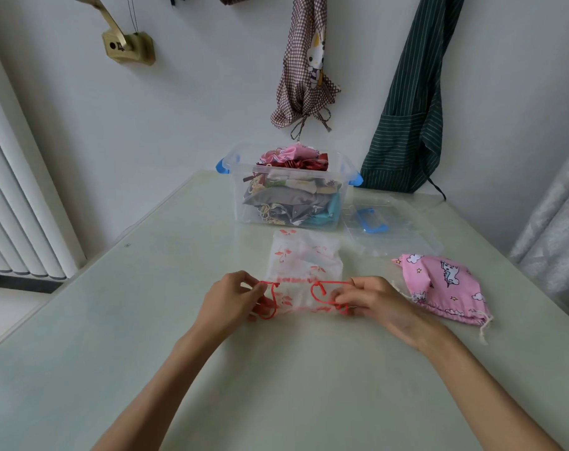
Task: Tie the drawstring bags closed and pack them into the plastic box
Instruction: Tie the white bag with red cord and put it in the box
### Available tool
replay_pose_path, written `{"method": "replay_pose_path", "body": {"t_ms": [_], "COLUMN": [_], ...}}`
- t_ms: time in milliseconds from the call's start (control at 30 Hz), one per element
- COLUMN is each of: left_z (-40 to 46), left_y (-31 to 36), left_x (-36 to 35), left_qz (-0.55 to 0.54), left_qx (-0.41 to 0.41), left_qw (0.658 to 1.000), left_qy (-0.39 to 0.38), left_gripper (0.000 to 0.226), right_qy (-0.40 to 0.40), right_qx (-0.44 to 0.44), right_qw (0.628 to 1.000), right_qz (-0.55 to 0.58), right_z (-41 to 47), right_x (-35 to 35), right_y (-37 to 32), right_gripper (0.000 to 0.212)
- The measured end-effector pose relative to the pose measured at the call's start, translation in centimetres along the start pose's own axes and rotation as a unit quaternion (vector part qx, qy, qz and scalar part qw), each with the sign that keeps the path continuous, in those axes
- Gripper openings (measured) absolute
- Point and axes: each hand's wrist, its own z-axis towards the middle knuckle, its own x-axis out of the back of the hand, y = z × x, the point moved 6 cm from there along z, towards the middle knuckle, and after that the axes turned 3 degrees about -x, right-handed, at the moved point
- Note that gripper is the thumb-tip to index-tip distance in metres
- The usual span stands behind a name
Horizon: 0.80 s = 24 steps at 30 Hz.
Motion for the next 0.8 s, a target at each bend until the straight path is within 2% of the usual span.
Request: {"method": "replay_pose_path", "body": {"t_ms": [67, 100, 167, 200, 267, 333, 433, 533, 600, 700, 800], "left_z": [0.0, 0.0, 0.0, 0.0, 0.1, 0.1, 0.0, 0.0, -0.1, -0.2, -0.1], "left_y": [-0.1, -0.1, -0.1, -0.2, -0.2, -0.2, -0.2, -0.1, 0.0, 0.1, 0.0], "left_x": [0.0, 0.0, 0.0, 0.0, 0.0, 0.0, 0.0, 0.0, 0.1, 0.0, 0.0], "left_qz": [0.019, 0.024, 0.025, 0.026, 0.03, 0.032, 0.031, 0.044, 0.041, 0.038, 0.036], "left_qx": [-0.004, -0.004, -0.002, -0.001, -0.001, -0.001, -0.005, -0.013, -0.013, -0.015, -0.014], "left_qw": [1.0, 1.0, 1.0, 1.0, 0.999, 0.999, 0.999, 0.999, 0.999, 0.999, 0.999], "left_qy": [0.006, 0.007, 0.008, 0.01, 0.013, 0.012, 0.008, 0.017, 0.018, 0.012, 0.012], "left_gripper": [0.017, 0.017, 0.018, 0.018, 0.017, 0.018, 0.019, 0.018, 0.018, 0.018, 0.017], "right_qy": [0.062, 0.071, 0.051, 0.039, 0.044, 0.069, 0.123, 0.19, 0.203, 0.2, 0.173], "right_qx": [0.032, 0.042, 0.047, 0.046, 0.057, 0.099, 0.19, 0.29, 0.282, 0.209, 0.187], "right_qw": [0.997, 0.996, 0.998, 0.998, 0.992, 0.971, 0.927, 0.839, 0.796, 0.783, 0.808], "right_qz": [-0.033, -0.026, -0.016, -0.025, -0.101, -0.204, -0.298, -0.42, -0.496, -0.551, -0.531], "right_z": [-0.1, -0.1, -0.2, -0.3, -0.5, -0.7, -2.0, -3.1, -2.7, -1.6, -0.9], "right_x": [0.5, 0.6, 0.4, 0.1, -0.2, -0.5, -0.8, -1.4, -2.1, -2.4, -3.0], "right_y": [0.5, 0.7, 0.7, 0.8, 0.7, 0.4, -1.2, -3.0, -2.9, -2.2, -1.9], "right_gripper": [0.035, 0.037, 0.03, 0.038, 0.061, 0.069, 0.056, 0.026, 0.024, 0.04, 0.024]}}
